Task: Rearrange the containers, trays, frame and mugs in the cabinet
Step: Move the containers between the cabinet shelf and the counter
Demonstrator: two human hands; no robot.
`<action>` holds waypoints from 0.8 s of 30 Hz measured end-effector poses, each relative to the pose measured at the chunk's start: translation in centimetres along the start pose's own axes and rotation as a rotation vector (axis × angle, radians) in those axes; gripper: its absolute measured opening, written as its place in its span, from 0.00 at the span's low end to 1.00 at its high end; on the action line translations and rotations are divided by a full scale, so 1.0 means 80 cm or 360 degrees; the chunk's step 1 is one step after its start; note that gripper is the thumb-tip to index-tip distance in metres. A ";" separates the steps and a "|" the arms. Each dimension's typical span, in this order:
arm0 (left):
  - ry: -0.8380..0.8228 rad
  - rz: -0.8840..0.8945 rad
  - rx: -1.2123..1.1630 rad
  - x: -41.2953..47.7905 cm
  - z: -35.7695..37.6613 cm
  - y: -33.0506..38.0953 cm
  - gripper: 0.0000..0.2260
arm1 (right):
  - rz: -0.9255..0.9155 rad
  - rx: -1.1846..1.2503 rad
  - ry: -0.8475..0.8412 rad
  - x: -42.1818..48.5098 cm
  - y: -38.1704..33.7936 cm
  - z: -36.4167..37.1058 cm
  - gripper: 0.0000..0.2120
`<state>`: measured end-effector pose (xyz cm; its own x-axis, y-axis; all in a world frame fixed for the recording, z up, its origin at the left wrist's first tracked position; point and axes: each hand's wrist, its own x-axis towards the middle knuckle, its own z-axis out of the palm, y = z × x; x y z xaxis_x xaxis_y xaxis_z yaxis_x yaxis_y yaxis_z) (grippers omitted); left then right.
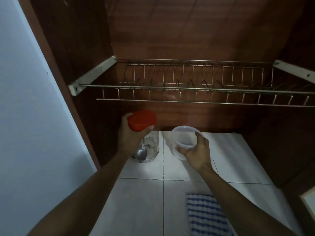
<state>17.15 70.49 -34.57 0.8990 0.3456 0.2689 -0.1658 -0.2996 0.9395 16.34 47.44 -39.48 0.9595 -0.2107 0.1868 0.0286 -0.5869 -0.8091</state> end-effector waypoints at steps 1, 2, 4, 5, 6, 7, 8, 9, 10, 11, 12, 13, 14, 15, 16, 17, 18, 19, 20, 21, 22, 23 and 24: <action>0.0006 0.0004 -0.0002 0.002 0.001 0.000 0.39 | -0.0009 -0.0001 0.0003 0.002 0.002 0.002 0.47; 0.0015 0.0007 -0.0001 0.003 0.002 -0.001 0.39 | -0.0016 0.0008 0.0007 0.005 0.004 0.004 0.47; 0.0024 0.0009 0.0004 0.007 0.004 -0.004 0.38 | -0.0007 -0.0002 0.0001 0.009 0.007 0.007 0.47; 0.0027 0.0012 0.0003 0.009 0.005 -0.005 0.39 | -0.0006 -0.0011 0.0003 0.010 0.008 0.008 0.46; 0.0030 0.0012 0.0003 0.011 0.006 -0.007 0.39 | -0.0009 -0.0008 0.0008 0.011 0.010 0.009 0.46; 0.0031 0.0010 0.0001 0.013 0.007 -0.008 0.39 | -0.0013 -0.0013 0.0013 0.012 0.012 0.010 0.46; 0.0030 0.0007 -0.0003 0.015 0.009 -0.009 0.39 | -0.0017 -0.0015 0.0022 0.014 0.014 0.011 0.46; 0.0027 0.0006 -0.0010 0.016 0.010 -0.009 0.39 | -0.0009 -0.0020 0.0023 0.014 0.015 0.011 0.46; 0.0024 0.0006 -0.0014 0.018 0.010 -0.010 0.39 | -0.0013 -0.0023 0.0027 0.014 0.016 0.011 0.46; 0.0024 0.0009 -0.0015 0.018 0.011 -0.011 0.39 | -0.0008 -0.0032 0.0028 0.015 0.017 0.011 0.46; 0.0026 0.0016 -0.0012 0.019 0.011 -0.012 0.39 | -0.0012 -0.0037 0.0029 0.015 0.018 0.011 0.46; 0.0028 0.0024 -0.0009 0.019 0.011 -0.014 0.39 | -0.0016 -0.0037 0.0027 0.015 0.018 0.011 0.46; 0.0028 0.0031 -0.0008 0.019 0.011 -0.016 0.39 | -0.0026 -0.0035 0.0027 0.014 0.019 0.011 0.46; 0.0025 0.0039 -0.0006 0.019 0.011 -0.017 0.39 | -0.0023 -0.0027 0.0025 0.014 0.019 0.012 0.45; 0.0018 0.0046 -0.0004 0.019 0.010 -0.018 0.40 | -0.0014 -0.0018 0.0023 0.014 0.018 0.012 0.45; 0.0009 0.0052 0.0002 0.018 0.010 -0.019 0.40 | -0.0007 -0.0010 0.0020 0.014 0.018 0.012 0.45; 0.0003 0.0054 0.0009 0.018 0.009 -0.020 0.40 | -0.0009 -0.0002 0.0013 0.014 0.017 0.012 0.45; 0.0000 0.0054 0.0015 0.018 0.008 -0.021 0.40 | -0.0012 0.0011 0.0006 0.013 0.016 0.012 0.45; -0.0001 0.0052 0.0020 0.017 0.007 -0.023 0.41 | -0.0018 0.0022 0.0005 0.013 0.015 0.012 0.45; -0.0004 0.0055 0.0025 0.016 0.007 -0.023 0.41 | -0.0019 0.0033 0.0001 0.013 0.015 0.012 0.44; -0.0010 0.0059 0.0029 0.015 0.007 -0.023 0.41 | -0.0011 0.0039 -0.0007 0.012 0.015 0.012 0.44; -0.0017 0.0064 0.0033 0.014 0.006 -0.022 0.41 | -0.0001 0.0038 -0.0013 0.011 0.014 0.012 0.44; -0.0023 0.0068 0.0039 0.014 0.006 -0.022 0.41 | 0.0002 0.0033 -0.0013 0.010 0.013 0.012 0.44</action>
<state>18.61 70.98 -36.04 0.8971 0.3193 0.3053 -0.1944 -0.3354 0.9218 17.38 47.40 -40.70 0.9619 -0.2050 0.1811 0.0330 -0.5704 -0.8207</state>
